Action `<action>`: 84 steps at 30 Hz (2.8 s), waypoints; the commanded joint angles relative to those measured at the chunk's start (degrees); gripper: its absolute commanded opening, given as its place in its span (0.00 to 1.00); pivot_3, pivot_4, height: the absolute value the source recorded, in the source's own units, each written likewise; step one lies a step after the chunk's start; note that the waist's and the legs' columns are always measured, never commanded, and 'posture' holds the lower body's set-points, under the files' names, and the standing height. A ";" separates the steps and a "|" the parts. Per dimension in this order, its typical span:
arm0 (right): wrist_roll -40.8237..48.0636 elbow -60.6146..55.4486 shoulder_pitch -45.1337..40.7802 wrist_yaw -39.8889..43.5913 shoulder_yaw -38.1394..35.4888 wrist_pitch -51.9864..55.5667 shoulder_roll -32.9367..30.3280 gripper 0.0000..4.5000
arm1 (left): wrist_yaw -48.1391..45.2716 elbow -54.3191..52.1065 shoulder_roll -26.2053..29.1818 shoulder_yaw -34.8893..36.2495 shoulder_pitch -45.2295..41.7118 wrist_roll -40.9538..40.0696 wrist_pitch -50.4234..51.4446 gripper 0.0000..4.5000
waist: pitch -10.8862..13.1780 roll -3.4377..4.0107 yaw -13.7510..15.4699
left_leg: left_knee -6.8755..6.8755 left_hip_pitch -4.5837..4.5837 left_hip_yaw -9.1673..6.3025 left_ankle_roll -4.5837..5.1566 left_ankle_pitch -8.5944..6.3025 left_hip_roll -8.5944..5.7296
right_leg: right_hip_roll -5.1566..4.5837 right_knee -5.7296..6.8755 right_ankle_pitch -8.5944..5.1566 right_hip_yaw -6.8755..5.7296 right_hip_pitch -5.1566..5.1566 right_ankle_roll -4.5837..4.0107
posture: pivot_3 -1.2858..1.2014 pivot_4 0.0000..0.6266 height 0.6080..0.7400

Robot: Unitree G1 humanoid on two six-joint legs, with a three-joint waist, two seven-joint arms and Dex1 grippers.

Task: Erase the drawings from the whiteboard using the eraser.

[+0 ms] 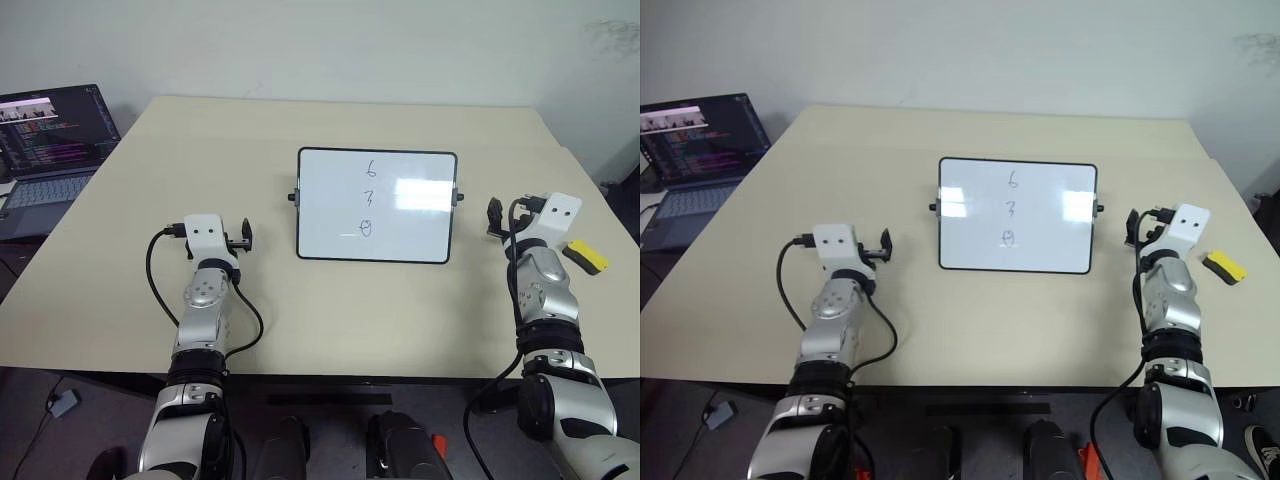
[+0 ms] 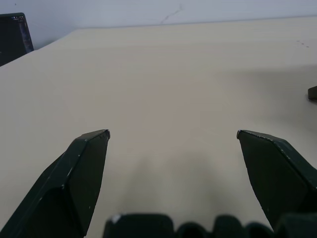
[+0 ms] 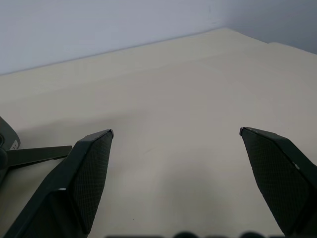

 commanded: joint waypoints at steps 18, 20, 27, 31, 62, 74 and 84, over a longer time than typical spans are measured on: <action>0.32 -2.07 0.11 1.76 -0.23 0.94 -1.86 1.00 | -0.09 -2.38 -0.09 1.37 -0.60 -1.56 -2.41 1.00 | 0.00 0.00 -0.04 | 0.00 0.00 0.01 0.00 0.00 0.00 | 0.00 0.00 0.00 0.01 0.00 -0.01 | 0.52 0.24 1.00; 0.30 -1.88 0.01 1.81 -0.32 0.95 -1.97 1.00 | 0.23 -2.04 0.33 1.65 -0.87 -1.47 -2.35 1.00 | 0.00 0.00 -0.05 | 0.00 0.00 0.01 0.00 0.00 0.00 | 0.00 0.00 0.00 0.01 0.00 -0.01 | 0.52 0.24 1.00; -0.17 -1.45 -0.27 1.37 -0.25 0.85 -2.10 1.00 | 2.35 -0.06 1.17 2.70 -2.83 -1.26 -1.68 1.00 | 0.00 0.00 0.01 | 0.00 0.00 0.01 0.00 0.00 0.00 | 0.00 0.00 0.00 0.01 0.00 0.00 | 0.52 0.24 1.00; 0.06 -2.48 -0.15 1.49 -0.26 1.31 -2.14 1.00 | 0.44 -1.35 1.89 2.74 -3.23 -1.96 -0.62 1.00 | 0.00 0.00 -0.02 | 0.00 0.00 0.01 0.00 0.00 0.00 | 0.00 -0.01 0.00 0.01 0.00 0.00 | 0.52 0.24 1.00; 1.63 -15.18 2.75 9.01 -1.20 16.66 -15.75 1.00 | -52.74 -29.05 14.22 -18.32 -20.95 -26.50 35.42 1.00 | 0.07 0.05 -0.17 | -0.06 -0.07 0.15 -0.01 -0.03 0.02 | 0.01 -0.01 -0.19 0.15 -0.14 -0.19 | 0.52 0.24 1.00; -1.59 -6.12 0.92 17.35 2.40 21.93 -26.69 1.00 | -51.33 -14.14 -0.85 -29.97 -24.63 -13.20 26.07 1.00 | 0.09 0.03 -0.12 | 0.04 -0.08 0.33 0.00 -0.03 -0.02 | -0.02 -0.05 -0.19 0.31 -0.14 -0.19 | 0.52 0.24 1.00; -7.60 15.05 -8.32 26.53 7.60 17.07 -35.75 1.00 | -50.37 -10.22 -6.33 -30.31 -25.17 -8.43 22.63 1.00 | 0.27 0.25 -0.30 | 0.02 -0.06 0.45 0.00 -0.04 -0.02 | -0.02 -0.02 -0.19 0.38 -0.20 -0.16 | 0.52 0.24 1.00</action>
